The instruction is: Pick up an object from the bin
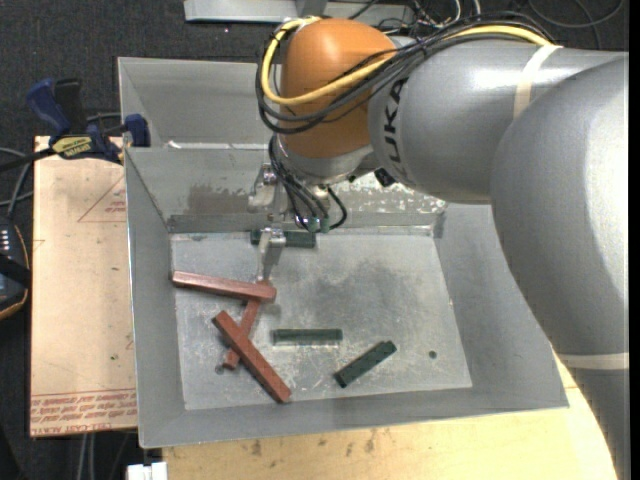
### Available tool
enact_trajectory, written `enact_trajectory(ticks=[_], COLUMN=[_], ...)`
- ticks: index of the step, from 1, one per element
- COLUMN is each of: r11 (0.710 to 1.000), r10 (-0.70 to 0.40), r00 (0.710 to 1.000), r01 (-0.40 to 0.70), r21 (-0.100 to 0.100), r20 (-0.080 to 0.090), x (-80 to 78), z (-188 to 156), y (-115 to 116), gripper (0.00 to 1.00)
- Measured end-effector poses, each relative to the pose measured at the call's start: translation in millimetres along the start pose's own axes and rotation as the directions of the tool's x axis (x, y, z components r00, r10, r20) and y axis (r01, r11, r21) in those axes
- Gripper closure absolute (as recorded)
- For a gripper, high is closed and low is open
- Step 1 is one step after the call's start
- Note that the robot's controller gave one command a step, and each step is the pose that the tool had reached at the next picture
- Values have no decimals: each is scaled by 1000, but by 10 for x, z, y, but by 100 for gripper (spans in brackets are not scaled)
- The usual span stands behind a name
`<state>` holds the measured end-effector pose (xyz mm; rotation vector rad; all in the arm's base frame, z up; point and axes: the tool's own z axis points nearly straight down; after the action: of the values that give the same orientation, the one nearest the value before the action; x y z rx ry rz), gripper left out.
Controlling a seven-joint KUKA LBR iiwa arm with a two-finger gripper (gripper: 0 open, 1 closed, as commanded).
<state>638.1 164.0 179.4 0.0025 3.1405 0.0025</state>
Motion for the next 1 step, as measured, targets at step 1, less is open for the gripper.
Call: enact_trajectory(ticks=[1], r11=[1000], r10=[0], r00=[1000], r01=[0], r21=[0], r20=[0], x=[0], z=[0], y=[0], gripper=[0])
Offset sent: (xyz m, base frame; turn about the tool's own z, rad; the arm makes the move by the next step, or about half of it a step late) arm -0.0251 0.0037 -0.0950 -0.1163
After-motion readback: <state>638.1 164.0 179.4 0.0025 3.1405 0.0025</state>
